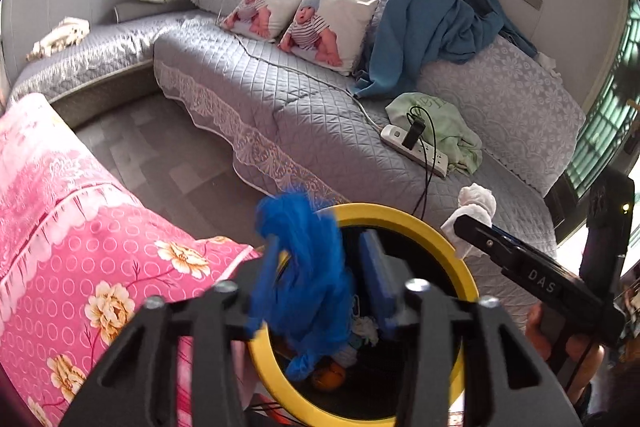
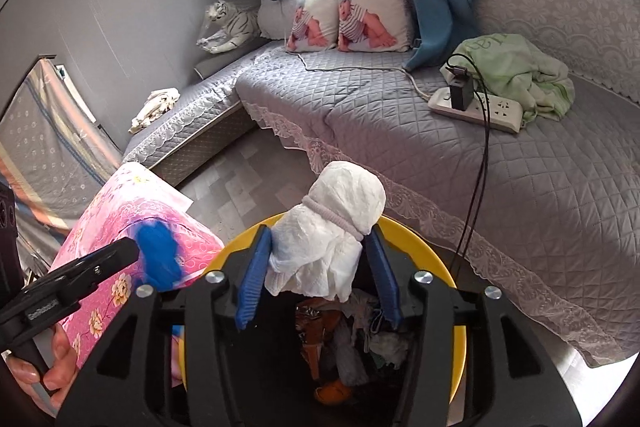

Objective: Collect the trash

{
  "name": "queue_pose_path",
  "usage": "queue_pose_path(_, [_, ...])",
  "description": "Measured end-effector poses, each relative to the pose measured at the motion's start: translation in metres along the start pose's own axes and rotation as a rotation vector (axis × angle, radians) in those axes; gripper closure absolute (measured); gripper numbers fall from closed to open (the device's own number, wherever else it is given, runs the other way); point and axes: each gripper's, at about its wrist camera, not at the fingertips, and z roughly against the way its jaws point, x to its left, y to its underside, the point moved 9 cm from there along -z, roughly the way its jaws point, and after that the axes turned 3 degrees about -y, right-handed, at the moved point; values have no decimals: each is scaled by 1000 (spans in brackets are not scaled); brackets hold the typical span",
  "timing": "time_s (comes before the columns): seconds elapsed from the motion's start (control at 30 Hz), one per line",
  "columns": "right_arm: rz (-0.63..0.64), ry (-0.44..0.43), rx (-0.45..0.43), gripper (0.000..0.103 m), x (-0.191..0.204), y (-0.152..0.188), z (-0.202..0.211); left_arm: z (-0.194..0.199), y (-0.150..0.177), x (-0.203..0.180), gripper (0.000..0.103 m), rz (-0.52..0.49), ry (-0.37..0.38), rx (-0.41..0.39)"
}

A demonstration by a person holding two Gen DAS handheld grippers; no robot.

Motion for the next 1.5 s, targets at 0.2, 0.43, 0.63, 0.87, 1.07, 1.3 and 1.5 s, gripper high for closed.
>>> queue_pose_path(0.2, [0,-2,-6,47,6,-2,4,13,-6,15,51,39,-20,-37])
queue_pose_path(0.43, [41,-18,-32,47,27,-15,10,49,-19,57,51,111,-70,-110])
queue_pose_path(0.63, [134,-97,-49,46,92,-24,7,116,-21,127,51,202,-190,-221])
queue_pose_path(0.87, [353,-255,-58,46,228,-12,1,219,-5,205,48,267,-439,-381])
queue_pose_path(1.07, [487,-389,-84,28,335,11,11,308,29,244,31,289,-681,-500])
queue_pose_path(1.3, [548,-419,-200,8,407,25,38,385,80,260,8,375,-856,-612])
queue_pose_path(1.5, [530,-383,-260,8,416,39,41,410,105,261,8,404,-920,-638])
